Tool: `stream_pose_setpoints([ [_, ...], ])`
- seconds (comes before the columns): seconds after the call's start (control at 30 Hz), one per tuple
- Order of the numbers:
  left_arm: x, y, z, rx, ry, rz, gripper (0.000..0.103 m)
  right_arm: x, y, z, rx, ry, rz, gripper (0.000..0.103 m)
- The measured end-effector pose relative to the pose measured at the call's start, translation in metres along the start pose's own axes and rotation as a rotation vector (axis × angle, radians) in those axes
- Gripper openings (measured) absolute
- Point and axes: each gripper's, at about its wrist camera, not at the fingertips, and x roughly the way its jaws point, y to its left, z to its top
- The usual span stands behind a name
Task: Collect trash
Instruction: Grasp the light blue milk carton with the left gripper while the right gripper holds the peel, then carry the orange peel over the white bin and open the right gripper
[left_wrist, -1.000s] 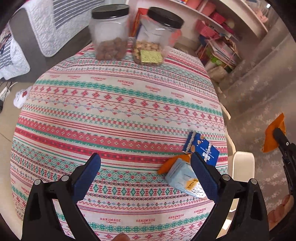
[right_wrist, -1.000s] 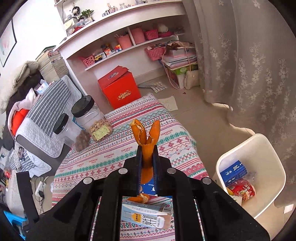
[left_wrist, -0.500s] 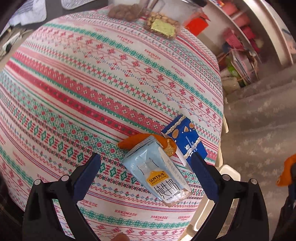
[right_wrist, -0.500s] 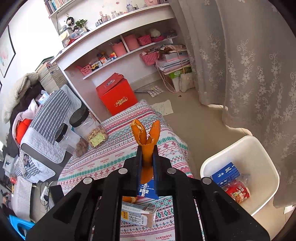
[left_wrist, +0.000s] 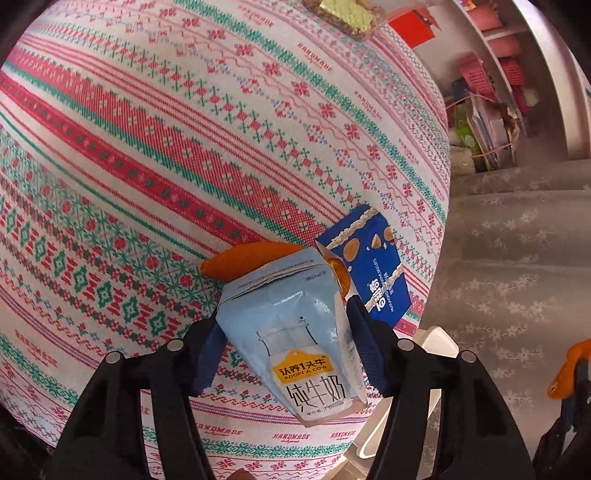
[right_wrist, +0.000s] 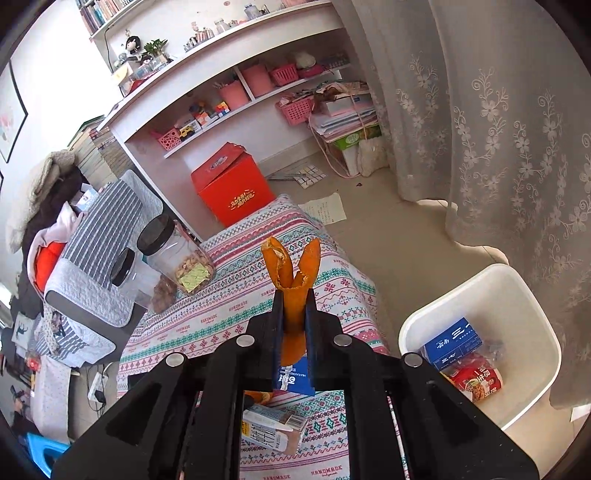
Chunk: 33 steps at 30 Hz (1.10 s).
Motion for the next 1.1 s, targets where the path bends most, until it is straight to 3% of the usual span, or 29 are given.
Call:
stream_pose_setpoints([
  [0.17, -0.059, -0.005, 0.014, 0.131, -0.193, 0.02, 0.058, 0.012, 0.017, -0.006, -0.008, 0.029, 0.036, 0.01],
  [0.37, -0.133, 0.0, 0.024, 0.342, -0.54, 0.164, 0.058, 0.029, 0.058, -0.022, -0.078, 0.06, 0.077, 0.01],
  [0.5, -0.164, 0.001, 0.027, 0.44, -0.69, 0.214, 0.058, 0.033, 0.085, -0.03, -0.149, 0.039, 0.094, 0.01],
  [0.67, -0.198, 0.006, 0.024, 0.477, -0.836, 0.251, 0.058, 0.034, 0.106, -0.038, -0.192, 0.007, 0.113, 0.01],
  [0.83, -0.217, 0.007, 0.011, 0.513, -0.965, 0.312, 0.058, 0.027, 0.127, -0.048, -0.258, -0.08, 0.056, 0.01],
  [1.1, -0.22, -0.007, -0.001, 0.542, -1.04, 0.332, 0.058, 0.0, 0.135, -0.051, -0.332, -0.261, -0.092, 0.01],
])
